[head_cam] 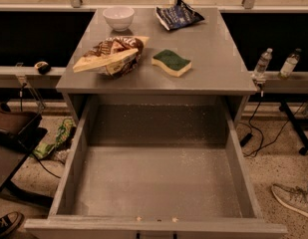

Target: Pick sponge from top drawer and place on counter

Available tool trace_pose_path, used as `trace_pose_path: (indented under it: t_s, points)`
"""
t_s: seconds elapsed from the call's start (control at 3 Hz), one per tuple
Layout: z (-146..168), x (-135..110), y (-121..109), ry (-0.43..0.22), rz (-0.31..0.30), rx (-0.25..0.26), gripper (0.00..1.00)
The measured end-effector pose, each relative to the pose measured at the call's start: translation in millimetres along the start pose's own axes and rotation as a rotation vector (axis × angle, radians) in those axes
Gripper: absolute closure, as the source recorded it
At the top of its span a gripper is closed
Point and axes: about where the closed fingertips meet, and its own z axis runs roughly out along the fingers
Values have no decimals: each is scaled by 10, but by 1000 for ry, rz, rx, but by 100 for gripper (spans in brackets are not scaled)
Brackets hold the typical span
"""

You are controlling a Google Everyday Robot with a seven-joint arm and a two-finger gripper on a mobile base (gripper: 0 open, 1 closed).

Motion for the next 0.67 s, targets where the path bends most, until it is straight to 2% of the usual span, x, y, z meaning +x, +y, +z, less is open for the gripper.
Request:
trace_pose_path:
  t_s: [0.33,0.67]
  points:
    - [33,111,116,44,25,-19,35]
    - [39,710,32,160,99,28,12]
